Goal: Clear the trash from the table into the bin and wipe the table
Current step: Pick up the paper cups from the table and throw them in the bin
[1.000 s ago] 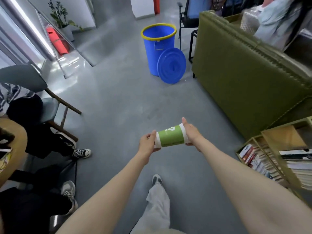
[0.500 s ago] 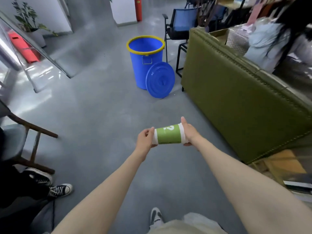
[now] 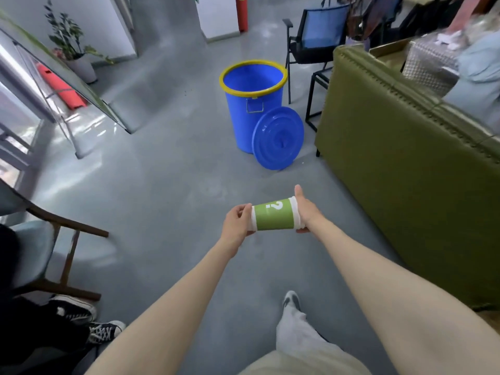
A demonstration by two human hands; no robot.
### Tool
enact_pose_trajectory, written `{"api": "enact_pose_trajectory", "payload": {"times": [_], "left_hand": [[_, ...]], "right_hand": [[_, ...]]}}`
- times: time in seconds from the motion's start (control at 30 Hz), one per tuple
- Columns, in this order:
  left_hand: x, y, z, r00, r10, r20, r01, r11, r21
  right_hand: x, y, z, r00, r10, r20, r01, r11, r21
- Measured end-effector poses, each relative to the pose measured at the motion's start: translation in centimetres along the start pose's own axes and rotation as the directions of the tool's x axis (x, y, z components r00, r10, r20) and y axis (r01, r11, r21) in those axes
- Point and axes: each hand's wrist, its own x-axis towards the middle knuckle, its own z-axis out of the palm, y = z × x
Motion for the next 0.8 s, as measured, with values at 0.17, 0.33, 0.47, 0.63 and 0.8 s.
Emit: {"api": "enact_pose_trajectory", "payload": {"times": [0.17, 0.33, 0.47, 0.63, 0.8], "left_hand": [[7.2, 4.1, 2.0, 0.999, -0.036, -0.024, 0.036, 0.999, 0.021], [13.8, 7.8, 4.3, 0.997, -0.064, -0.043, 0.063, 0.998, -0.008], [17.8, 9.8, 5.3, 0.996, -0.067, -0.053, 0.067, 0.998, -0.018], [23.3, 11.5, 5.4, 0.995, -0.083, -0.057, 0.084, 0.997, 0.001], [30.4, 13.3, 4.3, 0.994, -0.104, -0.024, 0.104, 0.995, -0.007]], "right_hand": [[6.9, -5.8, -1.4, 0.999, -0.043, 0.002, 0.043, 0.999, -0.008], [13.1, -11.2, -3.3, 0.992, -0.124, 0.028, 0.125, 0.991, -0.039], [17.0, -14.3, -3.8, 0.985, -0.168, 0.049, 0.169, 0.986, -0.015], [22.0, -17.5, -3.2, 0.975, -0.216, 0.044, 0.218, 0.975, -0.04], [27.1, -21.4, -1.9, 0.972, -0.235, 0.009, 0.235, 0.969, -0.081]]}}
